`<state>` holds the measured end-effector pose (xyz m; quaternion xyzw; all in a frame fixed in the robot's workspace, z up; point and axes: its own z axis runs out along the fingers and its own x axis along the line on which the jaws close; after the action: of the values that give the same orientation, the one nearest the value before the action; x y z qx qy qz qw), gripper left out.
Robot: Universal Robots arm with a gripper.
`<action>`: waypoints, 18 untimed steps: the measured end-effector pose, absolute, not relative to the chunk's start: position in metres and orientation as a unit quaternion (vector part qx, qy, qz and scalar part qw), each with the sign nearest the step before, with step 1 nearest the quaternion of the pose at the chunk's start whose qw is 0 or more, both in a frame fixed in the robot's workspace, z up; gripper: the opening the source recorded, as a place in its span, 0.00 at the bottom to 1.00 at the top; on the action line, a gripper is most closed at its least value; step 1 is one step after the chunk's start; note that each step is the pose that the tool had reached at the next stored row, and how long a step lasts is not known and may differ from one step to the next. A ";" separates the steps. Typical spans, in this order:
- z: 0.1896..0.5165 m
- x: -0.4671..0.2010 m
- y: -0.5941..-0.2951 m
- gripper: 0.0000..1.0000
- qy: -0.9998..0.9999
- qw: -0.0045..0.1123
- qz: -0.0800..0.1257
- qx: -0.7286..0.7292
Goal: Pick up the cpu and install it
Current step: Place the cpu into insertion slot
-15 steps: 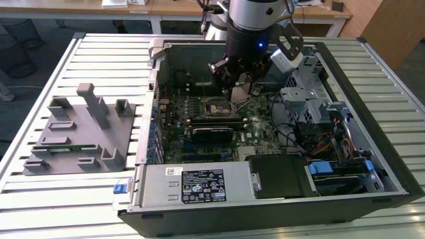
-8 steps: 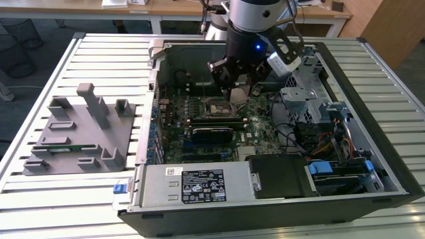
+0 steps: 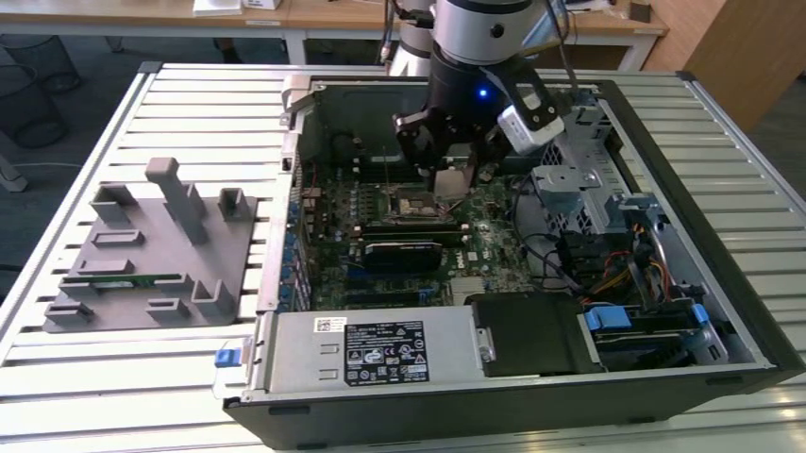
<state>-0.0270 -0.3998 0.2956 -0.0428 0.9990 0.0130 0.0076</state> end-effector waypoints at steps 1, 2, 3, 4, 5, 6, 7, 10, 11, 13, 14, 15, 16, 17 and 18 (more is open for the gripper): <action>0.295 -0.027 -0.400 0.53 0.999 0.008 0.013 -0.034; 0.295 -0.027 -0.400 0.53 1.000 0.008 0.013 -0.024; 0.294 -0.027 -0.400 0.53 1.000 0.008 0.013 -0.015; 0.294 -0.027 -0.400 0.53 1.000 0.008 0.013 -0.006; 0.293 -0.027 -0.400 0.53 1.000 0.008 0.013 0.003; 0.293 -0.027 -0.400 0.53 1.000 0.008 0.013 0.012; 0.292 -0.027 -0.400 0.53 1.000 0.008 0.012 0.021; 0.291 -0.027 -0.400 0.53 0.999 0.009 0.012 0.048; 0.291 -0.027 -0.400 0.53 0.998 0.009 0.012 0.058; 0.290 -0.027 -0.400 0.53 0.997 0.009 0.012 0.076; 0.289 -0.027 -0.400 0.53 0.996 0.009 0.012 0.085; 0.289 -0.027 -0.400 0.53 0.995 0.009 0.012 0.094; 0.288 -0.027 -0.400 0.53 0.995 0.009 0.012 0.103; 0.288 -0.027 -0.400 0.53 0.994 0.009 0.012 0.112; 0.287 -0.027 -0.400 0.53 0.993 0.010 0.012 0.121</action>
<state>-0.0270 -0.3998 0.2873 0.1209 0.9926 0.0116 0.0096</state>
